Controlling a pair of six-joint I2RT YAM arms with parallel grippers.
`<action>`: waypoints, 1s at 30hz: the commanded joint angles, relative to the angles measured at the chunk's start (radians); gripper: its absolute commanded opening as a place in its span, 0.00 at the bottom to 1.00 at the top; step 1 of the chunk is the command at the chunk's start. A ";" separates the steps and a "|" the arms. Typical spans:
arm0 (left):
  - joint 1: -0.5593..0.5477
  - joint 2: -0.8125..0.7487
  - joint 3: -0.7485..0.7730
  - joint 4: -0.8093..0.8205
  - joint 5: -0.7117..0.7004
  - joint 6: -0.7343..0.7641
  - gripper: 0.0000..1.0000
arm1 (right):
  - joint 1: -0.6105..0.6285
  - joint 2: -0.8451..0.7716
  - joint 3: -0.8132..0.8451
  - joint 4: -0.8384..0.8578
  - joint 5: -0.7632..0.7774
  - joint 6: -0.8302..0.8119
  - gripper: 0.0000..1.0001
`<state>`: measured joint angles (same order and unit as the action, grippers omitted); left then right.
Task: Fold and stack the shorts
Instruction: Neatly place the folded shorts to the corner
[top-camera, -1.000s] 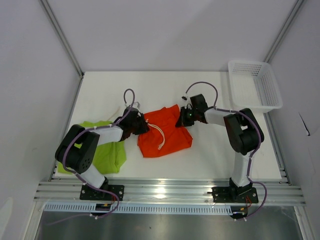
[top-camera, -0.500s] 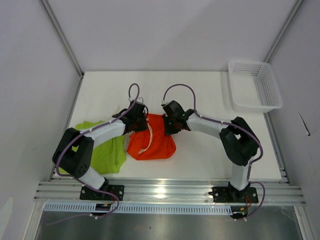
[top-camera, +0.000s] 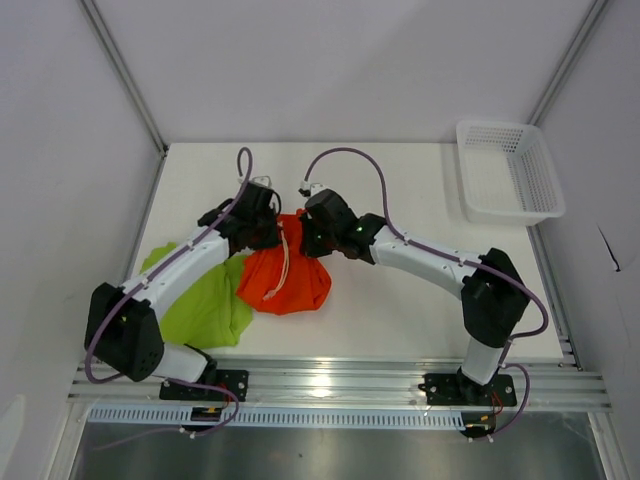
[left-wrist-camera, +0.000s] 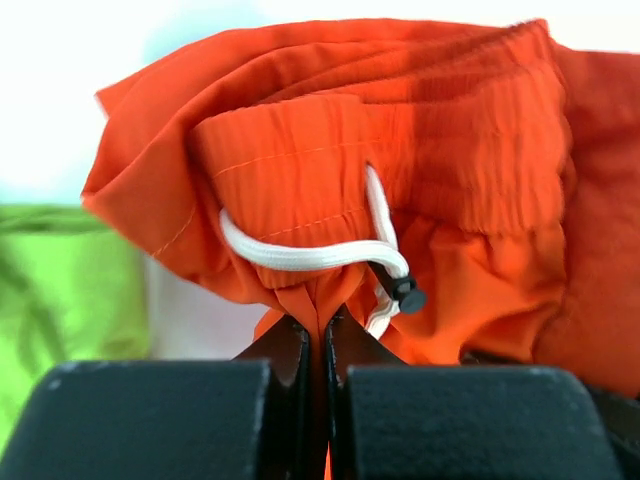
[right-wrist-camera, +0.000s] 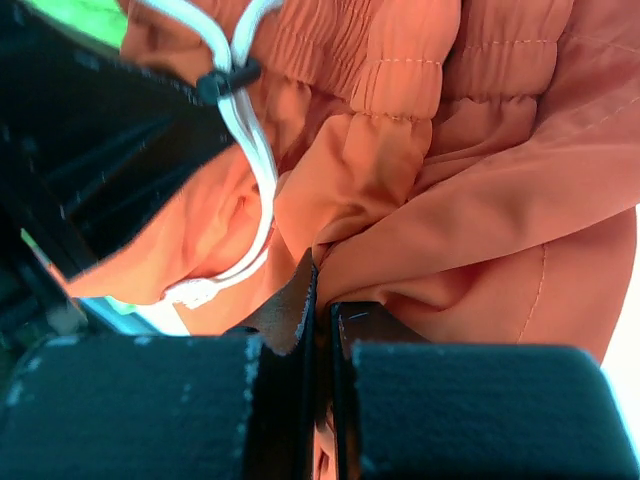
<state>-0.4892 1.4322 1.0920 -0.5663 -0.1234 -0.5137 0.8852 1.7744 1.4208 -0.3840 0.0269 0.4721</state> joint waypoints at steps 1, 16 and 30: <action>0.064 -0.105 0.032 -0.089 0.018 0.029 0.00 | 0.053 -0.001 0.069 0.049 0.001 0.040 0.00; 0.475 -0.311 0.006 -0.362 0.025 0.158 0.00 | 0.233 0.226 0.188 0.368 -0.035 0.174 0.00; 0.906 -0.357 -0.092 -0.291 0.145 0.247 0.00 | 0.301 0.404 0.323 0.525 -0.048 0.234 0.00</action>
<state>0.3744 1.1191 0.9928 -0.9112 0.0051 -0.2878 1.1667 2.1654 1.6844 0.0441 -0.0204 0.6827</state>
